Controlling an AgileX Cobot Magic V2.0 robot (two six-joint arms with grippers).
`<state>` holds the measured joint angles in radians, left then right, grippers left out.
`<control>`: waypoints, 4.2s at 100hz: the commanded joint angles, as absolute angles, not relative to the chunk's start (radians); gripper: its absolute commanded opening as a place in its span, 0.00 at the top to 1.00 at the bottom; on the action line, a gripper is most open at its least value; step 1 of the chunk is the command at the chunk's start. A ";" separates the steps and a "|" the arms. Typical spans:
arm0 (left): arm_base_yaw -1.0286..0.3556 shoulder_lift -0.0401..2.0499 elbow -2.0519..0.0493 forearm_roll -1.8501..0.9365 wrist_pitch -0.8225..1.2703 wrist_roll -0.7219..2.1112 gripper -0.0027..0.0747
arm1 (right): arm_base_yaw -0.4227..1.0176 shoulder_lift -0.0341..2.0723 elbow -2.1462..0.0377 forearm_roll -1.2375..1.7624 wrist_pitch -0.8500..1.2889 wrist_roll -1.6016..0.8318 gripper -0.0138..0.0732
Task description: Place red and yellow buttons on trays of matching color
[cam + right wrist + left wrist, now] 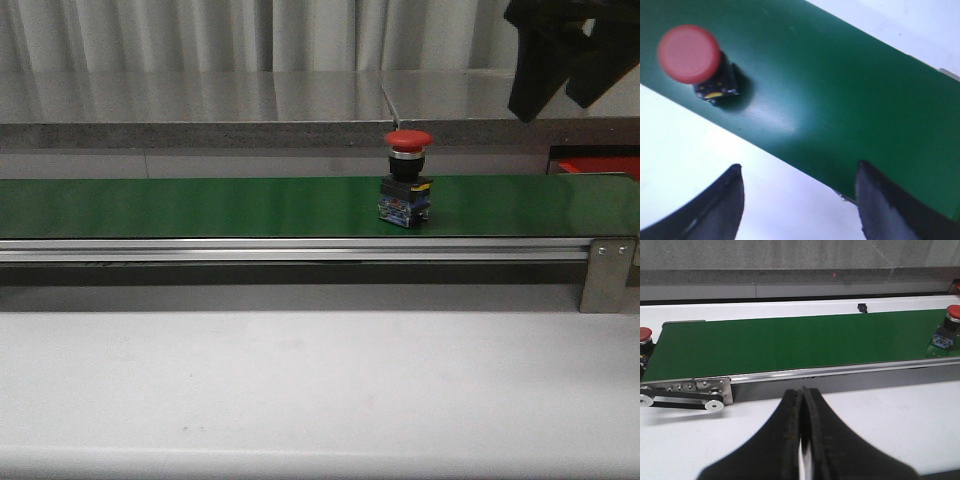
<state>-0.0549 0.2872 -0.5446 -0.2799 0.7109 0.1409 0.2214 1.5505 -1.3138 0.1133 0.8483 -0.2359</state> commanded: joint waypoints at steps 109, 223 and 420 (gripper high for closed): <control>-0.062 0.296 -0.572 -0.300 0.636 0.132 0.99 | 0.302 1.803 -1.551 0.144 0.840 -0.360 0.74; -0.062 0.296 -0.572 -0.300 0.636 0.132 0.99 | -0.292 1.909 -1.671 0.258 0.707 -0.230 0.74; -0.062 0.296 -0.572 -0.300 0.636 0.132 0.99 | -0.253 1.508 -1.392 0.232 0.673 -0.289 0.69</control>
<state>-0.0549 0.2872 -0.5446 -0.2799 0.7109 0.1409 -0.2680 1.6317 -1.4341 0.2288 0.7396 -0.2638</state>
